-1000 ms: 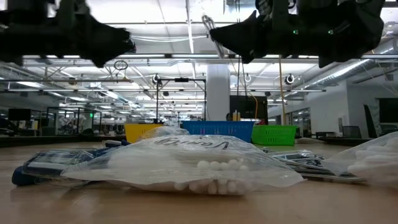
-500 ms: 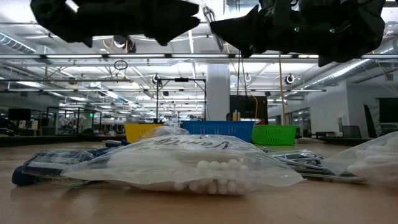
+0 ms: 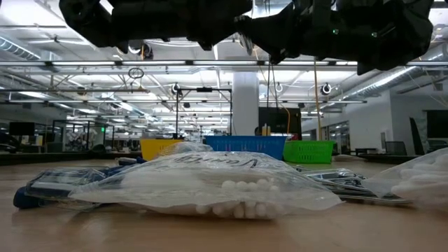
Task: Pick & Place Travel size toiletries
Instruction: Put the silver nail cutter into the yellow basket
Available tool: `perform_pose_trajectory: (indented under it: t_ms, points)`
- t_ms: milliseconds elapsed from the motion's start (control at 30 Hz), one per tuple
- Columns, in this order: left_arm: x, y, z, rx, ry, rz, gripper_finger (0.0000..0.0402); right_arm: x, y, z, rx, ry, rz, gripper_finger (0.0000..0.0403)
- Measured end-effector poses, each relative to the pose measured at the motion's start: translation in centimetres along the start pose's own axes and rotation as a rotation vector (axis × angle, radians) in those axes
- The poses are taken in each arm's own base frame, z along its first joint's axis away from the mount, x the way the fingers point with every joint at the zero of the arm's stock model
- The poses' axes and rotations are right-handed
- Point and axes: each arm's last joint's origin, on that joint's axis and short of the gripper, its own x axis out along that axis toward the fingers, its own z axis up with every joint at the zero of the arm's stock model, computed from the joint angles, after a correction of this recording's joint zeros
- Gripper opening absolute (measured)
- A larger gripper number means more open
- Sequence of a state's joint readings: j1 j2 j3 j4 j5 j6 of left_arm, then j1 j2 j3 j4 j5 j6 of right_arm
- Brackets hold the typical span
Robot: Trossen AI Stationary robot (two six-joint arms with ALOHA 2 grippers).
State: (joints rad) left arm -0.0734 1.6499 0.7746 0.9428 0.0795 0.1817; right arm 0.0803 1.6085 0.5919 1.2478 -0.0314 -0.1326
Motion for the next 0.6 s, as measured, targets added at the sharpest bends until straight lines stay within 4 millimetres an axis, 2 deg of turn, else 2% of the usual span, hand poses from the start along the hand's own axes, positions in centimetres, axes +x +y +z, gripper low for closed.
perform_pose_trajectory:
  t_ms: [300,367,467,600]
  points:
    - [-0.14,0.05,0.34,0.016,-0.004,0.006,0.0238,-0.01,0.00,-0.02,0.000,0.003,0.000,0.0035]
    - [-0.15,0.06,0.35,0.020,-0.005,0.007,0.0227,-0.01,0.00,-0.03,0.000,0.003,0.000,0.0035]
    - [-0.15,0.06,0.35,0.023,-0.004,0.009,0.0183,-0.01,0.00,-0.03,0.000,0.003,0.000,0.0035]
    - [-0.15,0.11,0.29,0.023,0.001,0.010,0.0096,0.00,0.00,-0.02,0.000,0.003,0.001,0.0035]
